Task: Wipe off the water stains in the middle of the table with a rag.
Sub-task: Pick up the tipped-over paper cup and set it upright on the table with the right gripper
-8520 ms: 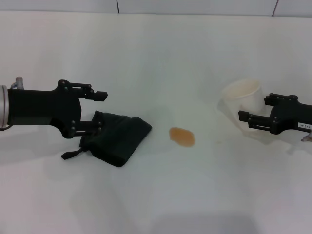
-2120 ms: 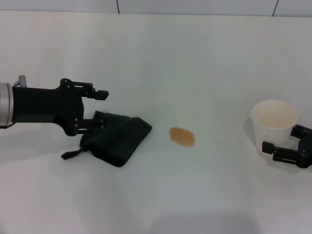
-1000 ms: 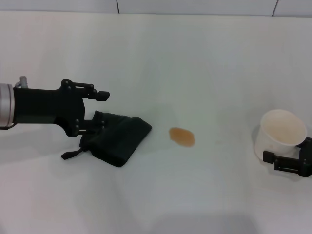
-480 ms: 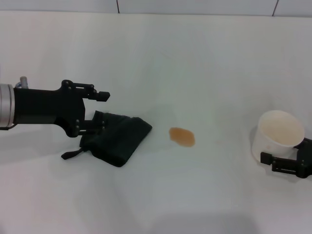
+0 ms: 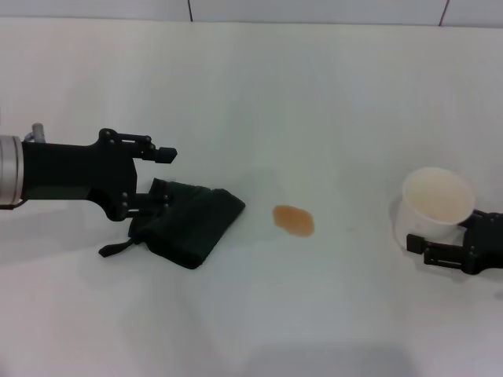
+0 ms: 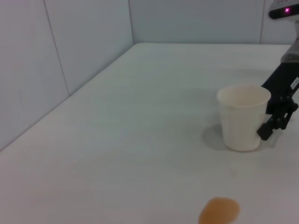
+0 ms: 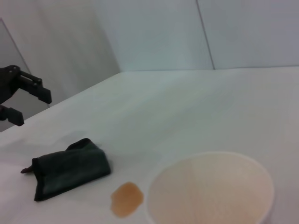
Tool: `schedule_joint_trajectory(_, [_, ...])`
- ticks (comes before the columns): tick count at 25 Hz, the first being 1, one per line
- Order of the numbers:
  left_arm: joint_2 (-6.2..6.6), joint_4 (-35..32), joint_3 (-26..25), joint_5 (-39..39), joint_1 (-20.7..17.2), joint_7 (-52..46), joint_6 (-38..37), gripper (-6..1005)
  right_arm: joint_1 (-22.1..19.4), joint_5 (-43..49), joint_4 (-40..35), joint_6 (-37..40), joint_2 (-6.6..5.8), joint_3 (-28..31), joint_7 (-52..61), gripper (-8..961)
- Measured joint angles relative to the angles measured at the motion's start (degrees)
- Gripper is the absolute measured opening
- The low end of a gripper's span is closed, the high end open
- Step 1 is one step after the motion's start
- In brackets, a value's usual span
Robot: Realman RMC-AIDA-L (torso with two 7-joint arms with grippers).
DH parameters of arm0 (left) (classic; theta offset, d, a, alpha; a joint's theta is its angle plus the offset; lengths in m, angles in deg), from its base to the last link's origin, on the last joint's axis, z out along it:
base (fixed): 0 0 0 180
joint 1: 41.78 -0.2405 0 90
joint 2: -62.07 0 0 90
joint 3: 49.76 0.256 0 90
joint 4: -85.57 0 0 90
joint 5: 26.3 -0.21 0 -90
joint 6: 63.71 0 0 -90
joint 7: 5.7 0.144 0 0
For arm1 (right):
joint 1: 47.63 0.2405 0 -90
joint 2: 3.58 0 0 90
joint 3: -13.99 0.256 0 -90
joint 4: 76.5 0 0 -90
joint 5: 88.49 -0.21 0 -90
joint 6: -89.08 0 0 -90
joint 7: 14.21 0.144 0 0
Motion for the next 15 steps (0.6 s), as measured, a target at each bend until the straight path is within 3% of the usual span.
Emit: schedule_joint_trajectory(15, [0.0, -0.1, 0.0, 0.0, 0.2, 0.0, 0.9, 556, 1.1, 0.2, 0.1, -0.2, 0.07, 0.3, 0.0, 856])
